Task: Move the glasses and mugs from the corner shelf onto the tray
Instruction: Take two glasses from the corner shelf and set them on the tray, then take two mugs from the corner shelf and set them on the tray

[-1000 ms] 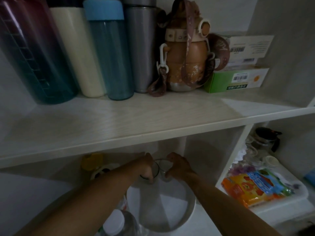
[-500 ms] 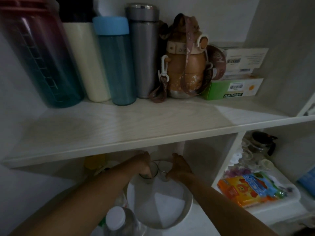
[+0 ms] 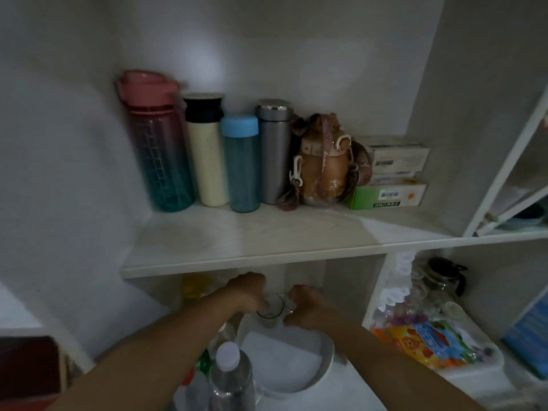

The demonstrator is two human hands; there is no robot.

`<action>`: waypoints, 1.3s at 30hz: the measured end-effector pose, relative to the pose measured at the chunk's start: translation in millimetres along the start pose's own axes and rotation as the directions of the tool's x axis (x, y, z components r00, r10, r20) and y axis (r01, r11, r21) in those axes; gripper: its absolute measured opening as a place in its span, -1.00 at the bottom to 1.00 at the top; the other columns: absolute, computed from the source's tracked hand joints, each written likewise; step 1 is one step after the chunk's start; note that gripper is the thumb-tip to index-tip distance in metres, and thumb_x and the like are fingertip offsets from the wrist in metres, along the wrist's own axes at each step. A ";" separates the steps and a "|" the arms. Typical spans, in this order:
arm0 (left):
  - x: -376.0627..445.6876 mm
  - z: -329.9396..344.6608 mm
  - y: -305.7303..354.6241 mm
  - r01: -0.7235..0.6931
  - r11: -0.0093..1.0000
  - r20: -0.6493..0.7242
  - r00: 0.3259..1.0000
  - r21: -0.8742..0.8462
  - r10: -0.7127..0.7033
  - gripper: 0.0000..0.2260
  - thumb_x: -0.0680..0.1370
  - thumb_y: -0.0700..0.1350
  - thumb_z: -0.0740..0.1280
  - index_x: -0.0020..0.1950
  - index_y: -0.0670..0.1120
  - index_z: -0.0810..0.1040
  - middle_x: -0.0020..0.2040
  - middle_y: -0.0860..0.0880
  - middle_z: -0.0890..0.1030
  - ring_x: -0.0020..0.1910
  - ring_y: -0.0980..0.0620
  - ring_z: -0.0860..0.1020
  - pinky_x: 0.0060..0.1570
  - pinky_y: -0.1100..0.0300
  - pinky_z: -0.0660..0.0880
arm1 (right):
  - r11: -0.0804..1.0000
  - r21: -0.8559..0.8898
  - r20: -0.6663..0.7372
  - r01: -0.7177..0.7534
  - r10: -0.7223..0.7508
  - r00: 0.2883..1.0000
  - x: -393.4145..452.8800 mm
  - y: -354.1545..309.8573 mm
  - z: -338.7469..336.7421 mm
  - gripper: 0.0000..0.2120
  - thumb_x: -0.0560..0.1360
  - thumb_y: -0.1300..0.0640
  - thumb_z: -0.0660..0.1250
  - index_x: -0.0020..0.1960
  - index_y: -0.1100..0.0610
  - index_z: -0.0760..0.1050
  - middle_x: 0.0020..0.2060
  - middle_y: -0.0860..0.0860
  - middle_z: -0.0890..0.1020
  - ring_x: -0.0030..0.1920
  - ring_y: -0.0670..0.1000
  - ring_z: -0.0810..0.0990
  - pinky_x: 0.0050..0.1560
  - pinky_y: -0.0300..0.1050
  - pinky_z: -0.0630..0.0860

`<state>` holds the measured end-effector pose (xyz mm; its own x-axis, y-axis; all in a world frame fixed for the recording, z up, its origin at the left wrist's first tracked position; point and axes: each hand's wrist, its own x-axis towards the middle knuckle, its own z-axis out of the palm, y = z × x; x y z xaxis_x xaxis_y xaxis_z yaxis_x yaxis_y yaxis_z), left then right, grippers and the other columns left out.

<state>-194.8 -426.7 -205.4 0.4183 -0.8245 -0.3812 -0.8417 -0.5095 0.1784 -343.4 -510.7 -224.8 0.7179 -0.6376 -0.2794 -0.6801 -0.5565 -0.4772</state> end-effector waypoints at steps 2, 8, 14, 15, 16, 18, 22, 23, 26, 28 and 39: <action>-15.6 -6.9 0.1 -0.005 1.000 -0.010 1.000 0.011 0.005 -0.44 0.48 0.13 0.39 0.36 -0.14 0.41 0.33 -0.14 0.48 0.25 -0.12 0.51 0.17 0.08 0.49 | 1.000 -0.001 0.004 0.014 -0.014 1.000 -18.6 -9.9 -4.5 -0.39 0.38 0.01 0.51 0.34 0.20 0.41 0.30 0.15 0.53 0.28 0.15 0.52 0.23 -0.07 0.50; -82.5 -20.9 -7.3 -0.093 0.995 -0.080 0.993 -0.042 0.090 -0.74 0.48 0.08 0.38 -0.11 -0.09 0.45 -0.12 -0.05 0.52 -0.07 -0.06 0.57 -0.15 0.14 0.50 | 0.999 -0.036 -0.070 0.023 -0.026 0.997 -73.7 -43.5 -9.6 -0.62 0.38 0.03 0.49 0.10 0.21 0.55 0.07 0.16 0.60 0.12 0.13 0.59 0.01 -0.11 0.52; -166.0 -23.1 -12.9 -0.190 0.981 -0.097 0.978 -0.030 0.186 -0.72 0.43 0.08 0.40 -0.30 -0.01 0.37 -0.28 0.01 0.45 -0.18 -0.06 0.56 -0.27 0.15 0.42 | 0.993 -0.116 -0.103 -0.003 -0.009 0.995 -131.9 -87.8 -10.1 -0.44 0.31 -0.12 0.50 0.22 0.10 0.51 0.18 0.08 0.57 0.16 0.12 0.57 0.04 -0.15 0.50; -178.8 -24.9 -13.3 -0.205 0.979 -0.089 0.975 -0.003 0.204 -0.71 0.44 0.08 0.39 -0.31 -0.02 0.36 -0.27 -0.01 0.46 -0.19 -0.07 0.55 -0.28 0.16 0.40 | 0.992 -0.125 -0.117 0.007 -0.022 0.993 -141.3 -94.6 -11.0 -0.44 0.29 -0.12 0.50 0.21 0.09 0.51 0.17 0.07 0.57 0.15 0.12 0.57 0.05 -0.15 0.51; -191.2 -27.0 -13.8 -0.227 0.974 -0.084 0.970 0.024 0.229 -0.70 0.46 0.08 0.38 -0.31 -0.03 0.35 -0.25 -0.05 0.49 -0.16 -0.09 0.57 -0.28 0.17 0.39 | 0.992 -0.128 -0.135 0.020 -0.037 0.990 -149.9 -100.1 -11.9 -0.44 0.27 -0.12 0.50 0.20 0.07 0.52 0.16 0.06 0.57 0.13 0.10 0.57 0.06 -0.14 0.52; -216.8 -31.8 -15.0 -0.270 0.961 -0.079 0.958 0.065 0.275 -0.70 0.49 0.10 0.38 -0.27 -0.05 0.36 -0.10 -0.14 0.59 -0.06 -0.13 0.60 -0.21 0.16 0.40 | 0.989 -0.136 -0.157 0.050 -0.072 0.985 -168.2 -112.1 -15.2 -0.48 0.26 -0.08 0.52 0.18 0.06 0.55 0.10 0.02 0.61 0.08 0.07 0.60 0.04 -0.14 0.53; -259.3 -40.0 -22.7 -0.308 0.950 -0.088 0.946 0.046 0.311 -0.64 0.48 0.17 0.37 0.05 -0.10 0.52 0.02 -0.06 0.60 -0.03 -0.05 0.58 -0.01 0.09 0.55 | 0.985 -0.123 -0.167 0.118 -0.138 0.976 -201.8 -140.6 -25.8 -0.57 0.26 0.01 0.53 0.10 0.06 0.59 -0.02 0.00 0.66 -0.01 0.03 0.64 0.05 -0.03 0.62; -267.9 -42.3 -26.1 -0.309 0.950 -0.089 0.946 0.029 0.311 -0.62 0.48 0.18 0.37 0.08 -0.10 0.55 -0.02 -0.04 0.62 -0.05 -0.04 0.60 0.02 0.06 0.57 | 0.982 -0.127 -0.163 0.138 -0.158 0.974 -209.7 -148.7 -28.8 -0.58 0.27 0.02 0.53 0.10 0.06 0.60 -0.02 0.00 0.66 -0.01 0.02 0.64 0.06 -0.02 0.62; -293.8 -49.6 -37.5 -0.305 0.952 -0.114 0.946 -0.001 0.303 -0.64 0.44 0.21 0.39 -0.13 -0.10 0.57 -0.22 -0.06 0.62 -0.16 -0.06 0.64 -0.05 0.00 0.60 | 0.970 -0.130 -0.158 0.204 -0.223 0.962 -230.5 -170.0 -36.0 -0.58 0.29 0.01 0.54 0.12 0.06 0.60 -0.04 -0.03 0.66 -0.03 -0.02 0.64 0.07 -0.01 0.62; -310.2 -55.2 -46.6 -0.283 0.959 -0.148 0.949 -0.016 0.278 -0.60 0.43 0.22 0.39 -0.16 -0.14 0.58 -0.17 -0.11 0.64 -0.17 -0.07 0.62 -0.12 0.03 0.56 | 0.962 -0.122 -0.154 0.243 -0.260 0.953 -242.3 -182.6 -40.3 -0.60 0.32 -0.01 0.53 0.12 0.05 0.59 -0.05 -0.05 0.66 -0.05 -0.05 0.63 0.05 -0.03 0.62; -377.0 -91.9 -109.0 -0.120 0.991 -0.260 0.960 -0.054 0.102 -0.69 0.52 0.12 0.38 0.13 -0.05 0.65 -0.09 0.07 0.57 -0.15 0.14 0.52 -0.09 0.22 0.49 | 0.895 -0.009 -0.226 0.445 -0.435 0.871 -276.3 -253.6 -24.5 -0.82 0.40 -0.05 0.48 -0.11 0.03 0.62 -0.27 -0.06 0.67 -0.21 -0.10 0.64 -0.07 0.01 0.66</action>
<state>-229.3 -83.0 2.2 0.4042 -0.9077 -0.1124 -0.8661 -0.4193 0.2721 -372.8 -206.5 -6.2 0.8881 -0.4336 0.1524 -0.2908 -0.7869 -0.5443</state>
